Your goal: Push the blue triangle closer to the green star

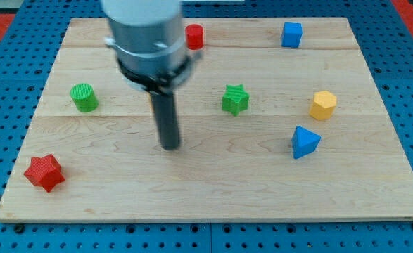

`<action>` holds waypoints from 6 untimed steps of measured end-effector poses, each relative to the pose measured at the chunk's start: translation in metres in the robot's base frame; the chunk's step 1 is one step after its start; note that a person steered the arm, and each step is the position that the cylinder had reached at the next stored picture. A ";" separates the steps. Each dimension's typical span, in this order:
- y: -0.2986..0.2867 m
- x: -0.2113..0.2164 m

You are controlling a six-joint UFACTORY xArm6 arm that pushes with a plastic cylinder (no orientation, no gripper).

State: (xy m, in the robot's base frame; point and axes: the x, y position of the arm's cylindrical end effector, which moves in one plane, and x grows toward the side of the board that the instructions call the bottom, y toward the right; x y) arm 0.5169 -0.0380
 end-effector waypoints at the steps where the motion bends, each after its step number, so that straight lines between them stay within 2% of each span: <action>1: 0.046 0.030; 2: 0.142 0.048; 3: 0.227 0.034; 4: 0.210 0.000; 6: 0.184 -0.005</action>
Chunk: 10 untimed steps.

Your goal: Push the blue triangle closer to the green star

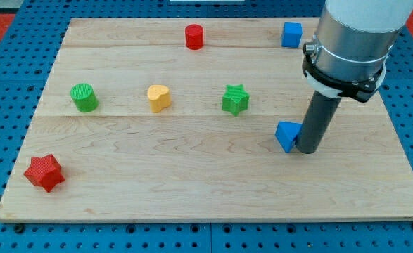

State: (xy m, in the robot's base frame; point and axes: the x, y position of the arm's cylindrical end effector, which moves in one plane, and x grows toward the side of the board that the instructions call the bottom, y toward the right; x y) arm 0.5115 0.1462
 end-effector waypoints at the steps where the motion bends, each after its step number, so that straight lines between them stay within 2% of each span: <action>1: -0.039 -0.013; 3: -0.056 0.001; 4: -0.057 -0.019; 6: -0.064 -0.023; 8: -0.055 -0.065; 9: -0.023 -0.072; 10: 0.007 -0.101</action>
